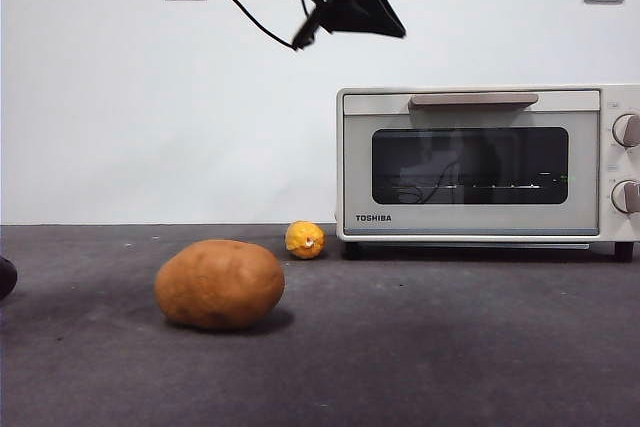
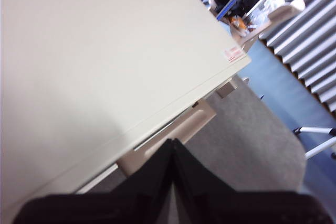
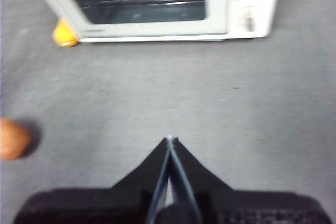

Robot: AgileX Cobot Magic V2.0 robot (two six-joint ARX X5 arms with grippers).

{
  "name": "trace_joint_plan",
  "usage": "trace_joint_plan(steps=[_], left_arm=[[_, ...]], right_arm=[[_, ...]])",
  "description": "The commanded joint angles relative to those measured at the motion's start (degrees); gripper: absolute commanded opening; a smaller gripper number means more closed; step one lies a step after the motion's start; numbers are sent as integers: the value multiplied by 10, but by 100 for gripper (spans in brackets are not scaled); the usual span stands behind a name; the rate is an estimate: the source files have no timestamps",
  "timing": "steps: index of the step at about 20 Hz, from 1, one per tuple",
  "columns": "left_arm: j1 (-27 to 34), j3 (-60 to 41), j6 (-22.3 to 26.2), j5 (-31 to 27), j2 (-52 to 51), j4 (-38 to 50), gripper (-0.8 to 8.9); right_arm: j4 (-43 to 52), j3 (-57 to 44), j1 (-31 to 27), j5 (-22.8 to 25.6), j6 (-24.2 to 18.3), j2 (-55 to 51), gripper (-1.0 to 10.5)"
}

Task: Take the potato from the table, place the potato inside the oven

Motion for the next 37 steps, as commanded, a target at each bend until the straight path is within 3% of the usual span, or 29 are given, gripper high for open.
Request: trace_joint_plan(steps=[1,7,12,17,20,22,30,37], left_arm=[[-7,16,37,-11,28,1,-5],[-38,17,139,-120,32,5,-5],[-71,17,202,-158,50,18,-6],[-76,17,199,-167,71,26,-6],[-79,17,201,-215,79,42,-6],[-79,17,201,-215,79,49,-6],[-84,17,206,-212,90,-18,-6],[-112,17,206,-255,90,-63,-6]], right_arm=[[2,5,0,-9,-9,3,2],[3,5,0,-9,-11,20,2],[4,5,0,-9,-12,30,2],[2,5,0,-9,-15,31,2],[2,5,1,-9,-15,31,2],[2,5,1,-9,-17,31,2],[3,5,1,-9,-17,31,2],[-12,26,0,-9,-17,30,3]])
